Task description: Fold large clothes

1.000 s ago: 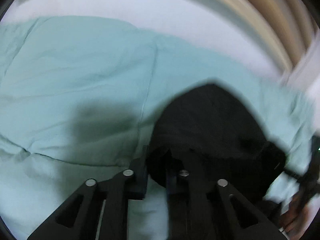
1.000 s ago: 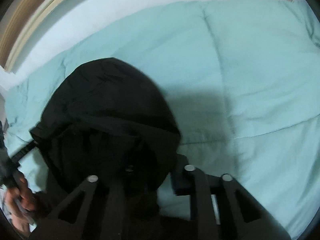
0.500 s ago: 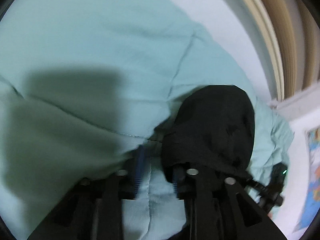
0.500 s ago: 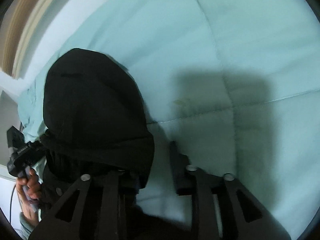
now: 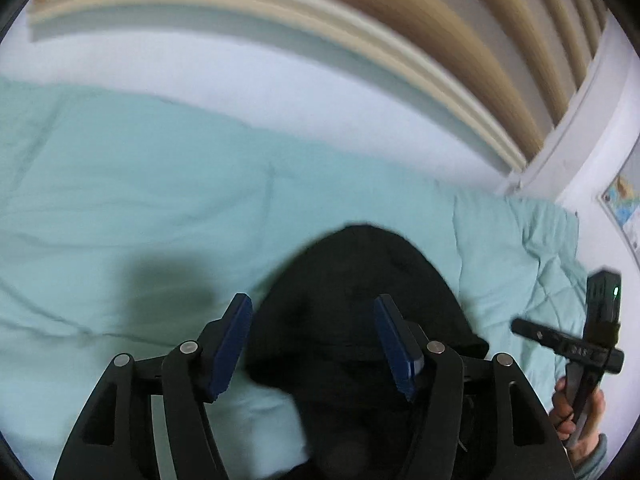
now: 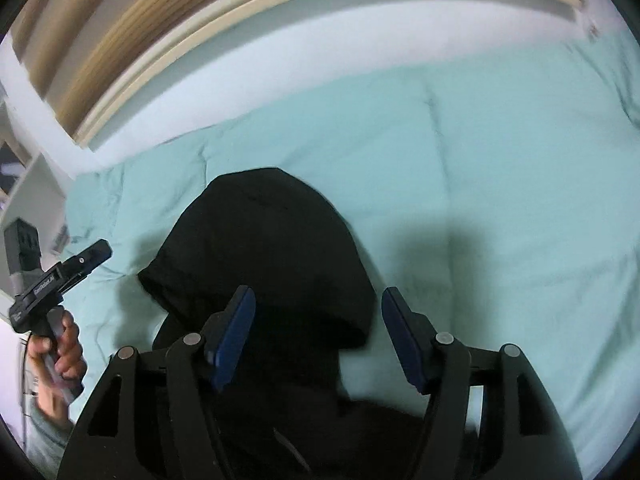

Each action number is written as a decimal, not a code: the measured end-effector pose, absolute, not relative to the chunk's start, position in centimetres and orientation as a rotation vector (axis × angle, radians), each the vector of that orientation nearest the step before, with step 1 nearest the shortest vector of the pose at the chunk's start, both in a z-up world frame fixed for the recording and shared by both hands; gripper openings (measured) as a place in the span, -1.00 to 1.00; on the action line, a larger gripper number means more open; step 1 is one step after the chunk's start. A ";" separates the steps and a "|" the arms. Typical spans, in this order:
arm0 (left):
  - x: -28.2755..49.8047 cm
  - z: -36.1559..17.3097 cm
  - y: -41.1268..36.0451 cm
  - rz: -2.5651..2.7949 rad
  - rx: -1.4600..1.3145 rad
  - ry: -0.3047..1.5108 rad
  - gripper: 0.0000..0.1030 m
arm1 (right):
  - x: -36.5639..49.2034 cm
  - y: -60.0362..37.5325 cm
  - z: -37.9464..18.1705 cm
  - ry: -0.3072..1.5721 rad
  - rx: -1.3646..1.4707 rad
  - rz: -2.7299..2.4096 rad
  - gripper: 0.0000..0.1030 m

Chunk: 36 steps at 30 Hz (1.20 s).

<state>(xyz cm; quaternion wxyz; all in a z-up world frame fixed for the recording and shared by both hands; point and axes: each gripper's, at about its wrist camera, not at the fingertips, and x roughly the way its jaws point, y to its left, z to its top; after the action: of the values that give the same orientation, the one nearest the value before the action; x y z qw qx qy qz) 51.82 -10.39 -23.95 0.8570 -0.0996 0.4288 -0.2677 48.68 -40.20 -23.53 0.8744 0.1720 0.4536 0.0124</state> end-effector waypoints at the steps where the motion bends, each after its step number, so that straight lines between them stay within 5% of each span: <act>1: 52.5 -25.2 -10.7 -0.552 -0.185 0.939 0.27 | 49.9 -39.6 -24.0 0.964 0.341 0.017 0.34; 10: 54.4 -35.0 -11.0 -0.454 -0.150 1.188 0.36 | 52.7 -39.1 -37.1 1.217 0.389 -0.005 0.38; 23: 53.1 -26.3 -5.5 -0.491 -0.191 0.914 0.36 | 49.1 -42.5 -29.5 1.073 0.345 0.121 0.42; 36: 58.2 -31.6 -7.5 -0.626 -0.313 1.081 0.36 | 54.9 -43.8 -33.1 1.142 0.488 0.230 0.46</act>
<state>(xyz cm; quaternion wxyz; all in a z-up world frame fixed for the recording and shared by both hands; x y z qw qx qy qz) 58.18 -7.52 -31.60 0.7999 -0.1457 0.5038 -0.2918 54.87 -43.77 -33.09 0.8071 0.2282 0.5337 0.1076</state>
